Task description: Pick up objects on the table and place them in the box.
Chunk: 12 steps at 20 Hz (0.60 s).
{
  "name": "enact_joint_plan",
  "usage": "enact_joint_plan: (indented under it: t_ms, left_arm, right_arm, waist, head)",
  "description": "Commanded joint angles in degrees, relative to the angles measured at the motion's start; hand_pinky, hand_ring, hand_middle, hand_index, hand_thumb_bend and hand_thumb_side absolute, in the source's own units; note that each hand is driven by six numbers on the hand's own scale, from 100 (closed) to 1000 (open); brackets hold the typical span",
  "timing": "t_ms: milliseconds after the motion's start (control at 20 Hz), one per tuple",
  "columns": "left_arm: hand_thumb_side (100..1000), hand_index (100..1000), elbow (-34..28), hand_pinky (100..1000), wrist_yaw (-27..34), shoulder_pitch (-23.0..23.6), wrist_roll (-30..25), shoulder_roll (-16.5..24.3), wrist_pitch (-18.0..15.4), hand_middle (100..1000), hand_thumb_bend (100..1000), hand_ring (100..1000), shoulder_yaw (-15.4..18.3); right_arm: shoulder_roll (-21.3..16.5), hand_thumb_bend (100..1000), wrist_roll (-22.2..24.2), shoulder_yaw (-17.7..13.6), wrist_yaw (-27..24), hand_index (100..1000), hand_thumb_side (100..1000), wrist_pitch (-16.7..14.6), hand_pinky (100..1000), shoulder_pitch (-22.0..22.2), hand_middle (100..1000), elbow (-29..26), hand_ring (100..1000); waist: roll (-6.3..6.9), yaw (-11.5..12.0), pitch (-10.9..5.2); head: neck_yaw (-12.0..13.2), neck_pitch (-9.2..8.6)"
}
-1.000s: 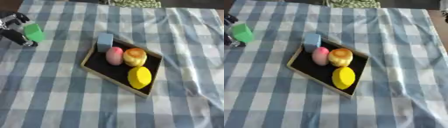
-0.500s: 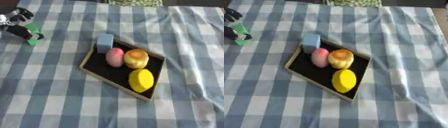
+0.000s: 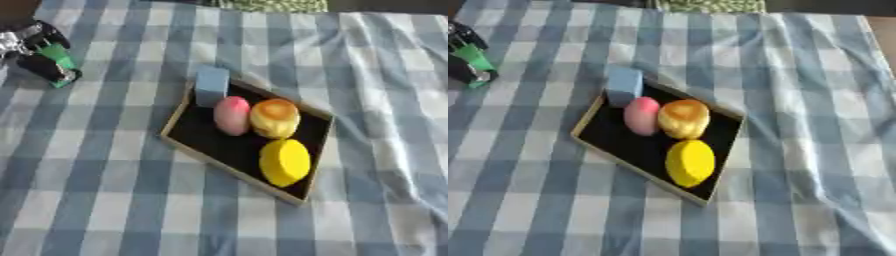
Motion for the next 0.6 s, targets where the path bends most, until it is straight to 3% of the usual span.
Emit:
enact_joint_plan:
  t_ms: [50,150,350,600]
  left_arm:
    - [114,657,-0.7,843,0.6,-1.5,0.3,1.0,0.6,611,267,722,0.5]
    - [100,628,-1.0,838,1.2,-1.5,0.3,1.0,0.6,600,231,712,0.4]
    - [100,622,-2.6,835,1.7,-1.7,0.3,1.3,0.2,600,242,709,-0.2]
    - [100,625,-9.4,835,2.2,-2.1,-1.6,1.8,-2.1,602,242,711,-2.7]
  right_arm:
    - [-1.1,100,-0.1,-0.7,-0.4,737,266,-0.2,798,-0.5,626,-0.2,811]
    - [-1.1,100,-0.1,-0.7,-0.4,737,267,-0.3,798,-0.4,626,-0.2,811]
    - [-1.1,100,0.0,-0.7,-0.5,737,265,-0.4,798,-0.3,626,0.1,811]
    - [-1.1,100,0.1,-0.7,-0.5,738,259,-0.5,799,0.1,627,0.4,811]
  waist:
    - [0.08,0.1,-0.84]
    - [0.05,0.1,-0.96]
    - [0.03,0.1,-1.49]
    - [0.15,0.3,-2.76]
  head:
    - [0.0,-0.25]
    - [0.0,-0.08]
    - [-0.2,0.36]
    - [-0.9,1.43]
